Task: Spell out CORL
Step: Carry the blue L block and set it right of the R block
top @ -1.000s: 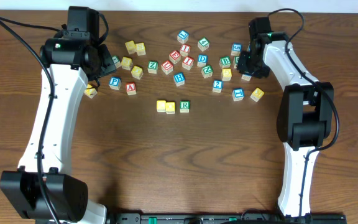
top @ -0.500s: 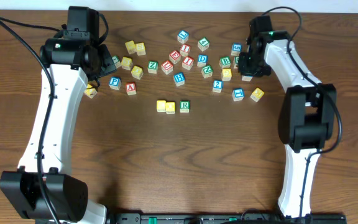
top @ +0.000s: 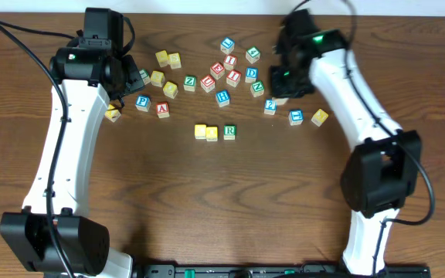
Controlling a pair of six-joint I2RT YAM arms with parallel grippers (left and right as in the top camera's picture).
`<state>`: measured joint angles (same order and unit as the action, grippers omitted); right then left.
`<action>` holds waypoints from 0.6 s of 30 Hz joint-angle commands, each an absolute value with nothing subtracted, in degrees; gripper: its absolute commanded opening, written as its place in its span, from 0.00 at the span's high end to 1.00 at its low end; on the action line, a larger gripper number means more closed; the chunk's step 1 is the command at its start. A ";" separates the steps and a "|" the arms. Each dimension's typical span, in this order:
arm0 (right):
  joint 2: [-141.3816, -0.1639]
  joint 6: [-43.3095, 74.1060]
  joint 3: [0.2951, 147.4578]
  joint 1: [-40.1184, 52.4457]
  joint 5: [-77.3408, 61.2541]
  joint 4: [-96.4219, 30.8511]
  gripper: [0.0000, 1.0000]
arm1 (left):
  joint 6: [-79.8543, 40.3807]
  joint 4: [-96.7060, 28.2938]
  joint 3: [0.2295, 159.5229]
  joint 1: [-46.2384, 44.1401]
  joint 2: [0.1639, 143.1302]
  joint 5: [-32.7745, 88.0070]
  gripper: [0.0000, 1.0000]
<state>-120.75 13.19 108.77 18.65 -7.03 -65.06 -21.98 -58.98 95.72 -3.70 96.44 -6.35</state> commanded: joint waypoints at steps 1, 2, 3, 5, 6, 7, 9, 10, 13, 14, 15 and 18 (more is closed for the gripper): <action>-122.63 14.87 105.84 22.37 -5.87 -63.00 0.89 | -20.80 -59.29 95.79 -3.55 96.20 -6.72 0.44; -122.83 15.38 104.53 23.53 -5.37 -61.47 0.89 | -20.78 -59.29 95.79 -3.55 96.20 -6.72 0.43; -122.85 15.92 103.61 24.34 -4.89 -60.40 0.89 | -20.78 -59.27 95.79 -3.55 96.20 -6.72 0.44; -122.85 17.43 101.49 26.11 -2.74 -57.84 0.89 | -20.80 -59.29 95.79 -3.55 96.20 -6.72 0.44; -122.85 18.20 100.84 26.70 -1.61 -57.14 0.89 | -20.80 -59.29 95.79 -3.55 96.20 -6.72 0.44; -122.87 19.38 99.70 27.66 0.03 -55.90 0.90 | -20.78 -59.29 95.79 -3.55 96.20 -6.72 0.44; -122.87 20.36 97.69 29.04 1.69 -53.56 0.89 | -20.80 -59.29 95.79 -3.55 96.20 -6.72 0.44; -122.87 20.38 96.73 29.69 2.28 -52.40 0.89 | -20.80 -59.29 95.79 -3.55 96.23 -6.72 0.44; -122.91 20.84 93.47 31.24 3.53 -48.53 0.89 | -20.80 -59.29 95.79 -3.55 96.23 -6.72 0.44; -122.91 20.86 91.90 31.88 3.53 -46.50 0.88 | -20.80 -59.31 95.79 -3.55 96.23 -6.72 0.44; -122.91 20.84 90.89 32.25 3.53 -45.21 0.88 | -20.80 -59.29 95.79 -3.55 96.23 -6.72 0.44; -122.91 21.06 88.40 33.12 3.53 -42.30 0.87 | -20.80 -59.31 95.79 -3.55 96.23 -6.72 0.44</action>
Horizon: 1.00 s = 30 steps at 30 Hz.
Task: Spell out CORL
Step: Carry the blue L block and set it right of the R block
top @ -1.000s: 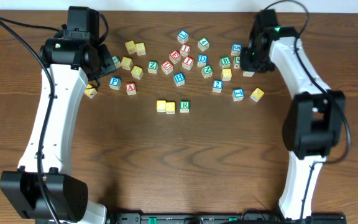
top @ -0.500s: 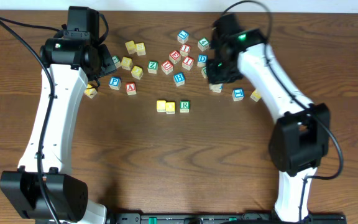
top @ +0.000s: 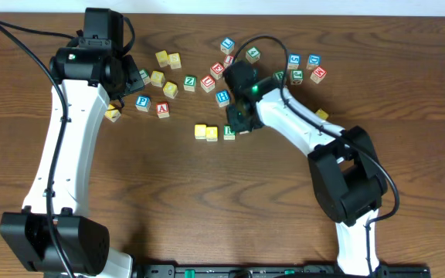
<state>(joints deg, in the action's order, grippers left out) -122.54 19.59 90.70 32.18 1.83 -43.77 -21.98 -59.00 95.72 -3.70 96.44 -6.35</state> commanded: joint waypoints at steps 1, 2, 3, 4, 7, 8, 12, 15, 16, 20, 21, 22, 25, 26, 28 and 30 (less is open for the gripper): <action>-122.91 21.15 87.96 33.36 3.57 -41.76 0.87 | -20.80 -59.33 95.79 -3.55 96.23 -6.72 0.44; -122.91 21.19 87.83 33.43 3.97 -41.52 0.87 | -20.80 -59.33 95.79 -3.55 96.23 -6.72 0.44; -122.91 21.19 87.83 33.43 3.95 -41.52 0.87 | -20.80 -59.31 95.79 -3.55 96.23 -6.72 0.44; -122.91 21.21 87.83 33.43 3.95 -41.50 0.85 | -20.80 -59.31 95.79 -3.55 96.23 -6.72 0.44; -122.91 21.19 87.83 33.43 3.95 -41.56 0.78 | -20.80 -59.31 95.79 -3.55 96.23 -6.70 0.44; -122.91 21.19 87.83 33.43 3.95 -41.58 0.76 | -20.80 -59.31 95.79 -3.55 96.23 -6.70 0.44; -122.89 21.19 88.03 33.43 3.92 -41.71 0.66 | -20.80 -59.31 95.79 -3.55 96.23 -6.72 0.44; -122.87 21.19 88.51 33.41 3.92 -42.13 0.62 | -20.80 -59.31 95.79 -3.55 96.23 -6.70 0.43; -122.80 21.19 88.79 33.36 3.92 -42.46 0.62 | -20.80 -59.31 95.79 -3.55 96.23 -6.70 0.44; -122.06 21.21 90.35 33.21 3.38 -43.66 0.61 | -20.80 -59.29 95.79 -3.55 96.23 -6.70 0.44; -121.64 21.19 91.11 33.12 3.05 -44.23 0.60 | -20.80 -59.29 95.79 -3.55 96.23 -6.70 0.43; -121.16 21.19 91.81 33.01 2.87 -44.77 0.59 | -20.80 -59.31 95.79 -3.55 96.23 -6.70 0.44; -118.52 21.19 94.83 32.12 2.87 -48.27 0.57 | -20.80 -59.33 95.79 -3.62 96.23 -6.68 0.44; -117.95 21.19 95.37 31.79 2.87 -49.08 0.57 | -20.80 -59.35 95.79 -3.62 96.23 -6.68 0.44; -116.38 21.21 96.33 30.85 2.87 -51.00 0.57 | -20.80 -59.64 95.79 -3.62 96.23 -6.68 0.44; -114.67 22.35 96.40 29.41 2.87 -53.08 0.57 | -20.80 -60.82 95.72 -3.64 96.23 -6.26 0.44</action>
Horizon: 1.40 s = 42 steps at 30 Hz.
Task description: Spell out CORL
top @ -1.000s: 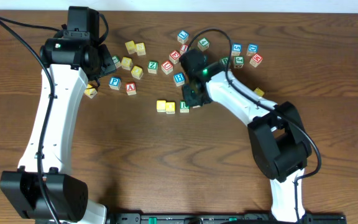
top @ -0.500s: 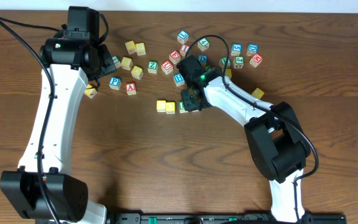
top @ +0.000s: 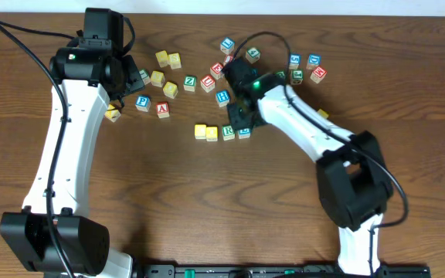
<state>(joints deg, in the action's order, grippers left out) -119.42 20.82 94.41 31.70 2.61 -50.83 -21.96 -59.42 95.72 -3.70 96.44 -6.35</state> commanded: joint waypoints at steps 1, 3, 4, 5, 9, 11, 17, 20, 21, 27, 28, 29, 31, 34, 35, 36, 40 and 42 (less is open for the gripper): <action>-114.50 22.59 96.40 28.95 2.79 -53.69 0.57 | -20.80 -61.04 95.55 -3.66 96.23 -6.02 0.44; -114.56 22.96 96.23 27.55 1.26 -55.90 0.60 | -20.80 -61.23 93.69 -3.66 96.25 -3.95 0.48; -115.22 22.94 95.68 26.89 0.08 -56.64 0.66 | -20.78 -60.77 91.59 -3.66 96.40 -2.50 0.61; -115.72 22.92 95.15 26.59 -0.47 -56.84 0.69 | -20.75 -60.10 90.11 -3.66 96.62 -1.87 0.66; -117.43 22.90 93.71 26.46 -0.60 -56.58 0.80 | -19.09 -57.28 85.62 -3.73 98.37 0.82 0.91; -118.41 22.90 93.34 26.57 -0.60 -56.34 0.85 | -17.56 -56.36 84.71 -3.73 100.01 3.36 0.92; -122.76 22.90 93.25 26.72 -1.72 -55.66 0.93 | -13.41 -54.65 84.58 -6.55 106.15 6.72 0.93; -123.87 22.90 93.25 26.72 -2.61 -55.00 0.93 | -11.66 -54.61 84.58 -8.32 108.47 6.72 0.93; -123.96 22.90 93.21 26.72 -3.03 -54.63 0.93 | -10.68 -54.61 84.58 -8.78 109.30 6.72 0.93; -124.84 22.90 93.06 26.74 -3.40 -53.49 0.92 | -6.63 -53.32 84.58 -9.63 114.43 10.04 0.93; -124.90 22.90 92.97 26.72 -3.40 -53.34 0.92 | -5.69 -52.73 84.58 -9.63 115.33 12.49 0.93; -125.01 22.90 92.88 26.72 -3.40 -53.25 0.92 | -4.86 -52.34 84.58 -9.63 115.90 14.28 0.92; -125.16 22.90 92.88 26.76 -3.62 -53.15 0.92 | -4.03 -51.66 84.58 -9.72 116.84 16.58 0.93; -125.54 22.90 92.88 26.96 -4.16 -52.95 0.92 | -3.31 -50.74 84.58 -9.74 117.60 17.23 0.93; -125.62 22.87 92.88 27.05 -4.54 -52.88 0.92 | -2.59 -50.50 84.58 -9.74 117.67 17.89 0.93; -125.80 22.90 92.88 27.18 -4.71 -52.88 0.92 | -1.69 -50.19 84.58 -9.74 117.75 18.76 0.93; -125.97 22.92 92.86 27.62 -5.15 -52.56 0.92 | -1.04 -49.98 84.53 -9.76 117.78 19.03 0.92; -125.97 23.00 92.86 27.97 -6.11 -52.36 0.92 | -1.08 -50.02 84.38 -9.82 117.91 19.05 0.93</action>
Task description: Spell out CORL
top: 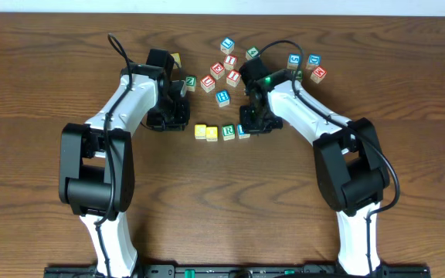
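Four blocks form a row on the table: two yellow blocks [200, 132] [212, 133], a green R block [228, 132] and a blue-lettered block [242, 131] at the right end. My right gripper [253, 121] hangs just above and right of that last block, partly covering it. The block rests on the table in line with the others. My left gripper [171, 116] is left of the row, level with it; its fingers are hidden under the wrist.
Loose letter blocks lie behind the row, among them a blue one [222, 96], red ones [233, 77] [217, 70] and a green Z [191, 80]. More sit at the back right [313, 60]. The left arm [134, 89] covers blocks at the left.
My left arm has swung in from the far left to just left of the row. My right gripper has shifted slightly right, leaving the blue-lettered block beside the R.
The row first held two yellow blocks and the R while my right gripper was among the loose blocks at the back right. Then it was down beside the R. Then a blue-lettered block stood right of the R, where it stays now.
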Controlling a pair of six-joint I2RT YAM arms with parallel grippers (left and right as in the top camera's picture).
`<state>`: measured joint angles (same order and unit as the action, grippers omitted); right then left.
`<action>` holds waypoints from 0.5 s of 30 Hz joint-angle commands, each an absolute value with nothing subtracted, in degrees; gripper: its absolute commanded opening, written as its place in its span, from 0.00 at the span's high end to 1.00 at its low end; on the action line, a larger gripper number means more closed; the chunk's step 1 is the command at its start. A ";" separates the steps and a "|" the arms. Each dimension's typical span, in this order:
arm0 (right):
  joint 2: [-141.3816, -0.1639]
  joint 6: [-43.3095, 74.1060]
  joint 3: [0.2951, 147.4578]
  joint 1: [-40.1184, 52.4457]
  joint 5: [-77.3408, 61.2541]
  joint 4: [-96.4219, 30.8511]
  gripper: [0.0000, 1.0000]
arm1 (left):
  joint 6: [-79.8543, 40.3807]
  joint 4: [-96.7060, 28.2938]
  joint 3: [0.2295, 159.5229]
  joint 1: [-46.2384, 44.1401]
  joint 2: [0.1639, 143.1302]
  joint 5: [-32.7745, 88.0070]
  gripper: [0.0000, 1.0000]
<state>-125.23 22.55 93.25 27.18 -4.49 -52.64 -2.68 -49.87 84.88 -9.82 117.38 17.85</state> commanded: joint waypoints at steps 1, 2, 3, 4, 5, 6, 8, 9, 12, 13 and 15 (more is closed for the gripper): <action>-125.97 23.18 92.86 28.03 -6.37 -52.34 0.92 | -1.08 -49.98 84.20 -10.00 118.02 19.05 0.93; -125.97 23.16 92.86 28.10 -6.44 -52.29 0.92 | -1.08 -49.89 84.03 -10.13 118.06 19.05 0.93; -125.97 23.16 92.86 28.18 -6.42 -52.27 0.92 | -1.10 -49.69 83.72 -10.39 118.15 19.05 0.93; -125.97 23.16 92.86 28.29 -6.42 -52.25 0.92 | -1.08 -49.54 83.48 -10.72 118.30 19.05 0.93; -125.97 23.16 92.86 28.36 -6.44 -52.23 0.92 | -1.10 -49.50 83.37 -11.00 118.41 19.05 0.93; -125.97 23.16 92.86 28.49 -6.42 -52.23 0.92 | -1.10 -49.34 83.26 -11.31 118.63 19.05 0.93; -125.97 23.16 92.86 28.62 -6.42 -52.16 0.92 | -1.13 -48.88 83.09 -12.03 118.76 19.05 0.93; -126.02 23.16 92.86 28.73 -6.42 -52.07 0.92 | -1.13 -48.58 83.00 -12.51 118.78 19.05 0.93; -126.02 23.16 92.86 28.91 -6.44 -51.90 0.92 | -1.15 -47.86 82.98 -13.69 118.78 19.05 0.92; -126.02 23.16 92.86 28.99 -6.44 -51.88 0.92 | -1.15 -47.62 82.98 -14.15 118.78 19.05 0.93; -126.02 23.29 92.86 28.97 -6.44 -51.92 0.92 | -1.19 -47.20 82.98 -14.96 118.78 19.05 0.93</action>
